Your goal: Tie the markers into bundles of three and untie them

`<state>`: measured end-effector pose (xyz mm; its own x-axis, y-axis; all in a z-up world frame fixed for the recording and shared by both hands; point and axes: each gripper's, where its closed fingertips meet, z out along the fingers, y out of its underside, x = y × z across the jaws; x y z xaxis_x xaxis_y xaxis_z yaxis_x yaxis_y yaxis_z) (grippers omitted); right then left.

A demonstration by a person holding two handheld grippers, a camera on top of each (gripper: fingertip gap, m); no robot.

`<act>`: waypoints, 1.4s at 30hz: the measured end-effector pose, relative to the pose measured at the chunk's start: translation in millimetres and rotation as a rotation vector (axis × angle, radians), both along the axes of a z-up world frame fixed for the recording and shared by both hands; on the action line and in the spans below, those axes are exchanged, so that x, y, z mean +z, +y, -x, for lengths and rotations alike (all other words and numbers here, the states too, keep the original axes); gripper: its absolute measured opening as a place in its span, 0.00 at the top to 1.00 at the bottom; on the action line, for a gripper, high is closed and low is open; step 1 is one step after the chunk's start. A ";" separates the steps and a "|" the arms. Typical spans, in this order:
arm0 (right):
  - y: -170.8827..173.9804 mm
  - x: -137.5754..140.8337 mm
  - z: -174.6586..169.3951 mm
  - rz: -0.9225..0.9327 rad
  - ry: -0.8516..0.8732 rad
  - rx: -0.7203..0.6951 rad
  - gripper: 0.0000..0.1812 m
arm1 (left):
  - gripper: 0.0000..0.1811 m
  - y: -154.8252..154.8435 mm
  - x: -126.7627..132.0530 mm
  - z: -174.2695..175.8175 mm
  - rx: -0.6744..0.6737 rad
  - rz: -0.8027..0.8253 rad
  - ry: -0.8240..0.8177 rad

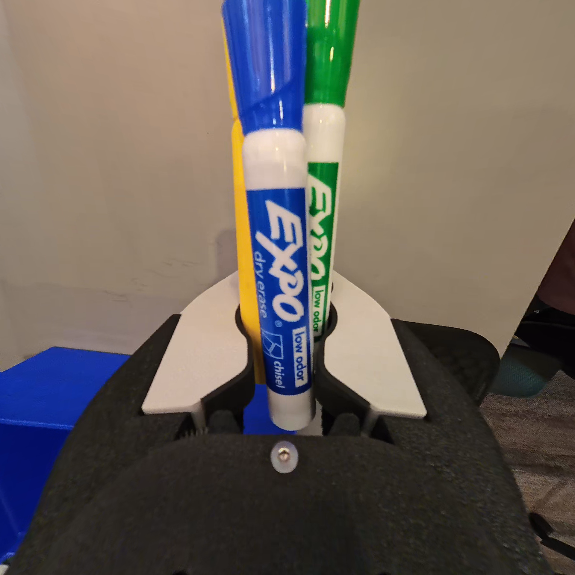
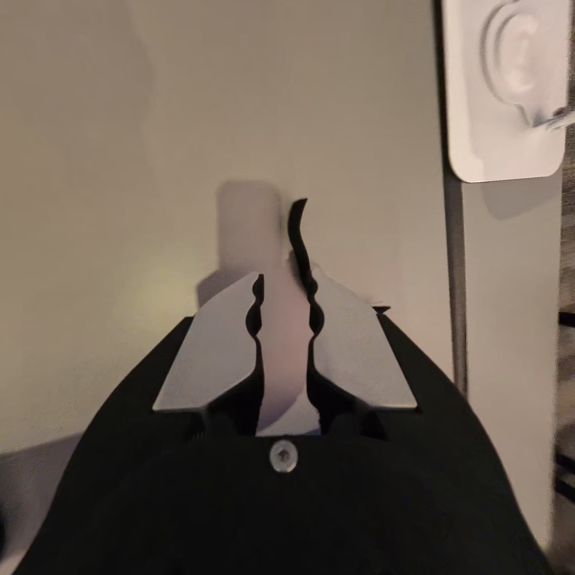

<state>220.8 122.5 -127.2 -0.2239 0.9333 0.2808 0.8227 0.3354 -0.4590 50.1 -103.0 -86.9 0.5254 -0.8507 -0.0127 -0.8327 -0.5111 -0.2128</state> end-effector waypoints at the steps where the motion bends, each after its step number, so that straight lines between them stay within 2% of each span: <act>1: 6.0 -10.9 1.2 -0.044 -0.051 0.027 0.85 | 0.76 1.6 -0.4 0.1 0.001 -0.006 0.004; 7: 25.4 -43.7 16.4 -0.064 -0.159 0.080 0.84 | 0.76 4.4 -3.2 3.1 0.013 -0.001 0.019; 11: 25.0 -50.2 16.2 0.027 -0.195 0.073 0.97 | 0.76 9.7 -3.3 3.3 0.023 0.001 0.012; 14: 11.6 -44.8 21.8 0.181 -0.135 0.043 0.98 | 0.76 17.3 -4.8 4.2 0.035 -0.010 0.004; 17: -11.1 -15.0 40.0 0.418 0.053 -0.021 0.98 | 0.76 25.1 -8.5 4.5 0.045 -0.023 -0.008; 21: -52.6 64.3 62.3 0.887 0.392 -0.054 0.98 | 0.76 33.2 -16.4 5.9 0.060 -0.026 -0.012; 24: -74.1 111.4 66.0 1.143 0.542 -0.064 0.98 | 0.76 41.9 -20.5 8.0 0.072 -0.045 -0.001; 26: -86.1 129.2 67.9 1.247 0.589 -0.078 0.98 | 0.76 47.1 -20.5 6.9 0.077 -0.058 -0.002; 32: -116.4 145.2 89.7 1.496 0.622 -0.223 0.98 | 0.76 62.6 -18.4 4.5 0.105 -0.087 0.019; 40: -123.8 143.0 133.8 1.494 0.655 -0.408 0.98 | 0.76 74.2 -21.6 -9.7 0.116 -0.079 -0.006; 42: -124.8 147.4 139.9 1.564 0.671 -0.416 0.98 | 0.76 76.2 -20.0 -13.7 0.117 -0.084 -0.024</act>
<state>80.9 -2.3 20.2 -0.1524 0.3527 -0.9233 0.2807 -0.8803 -0.3826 63.8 -26.8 -106.9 0.6216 -0.7804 -0.0675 -0.7629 -0.5836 -0.2782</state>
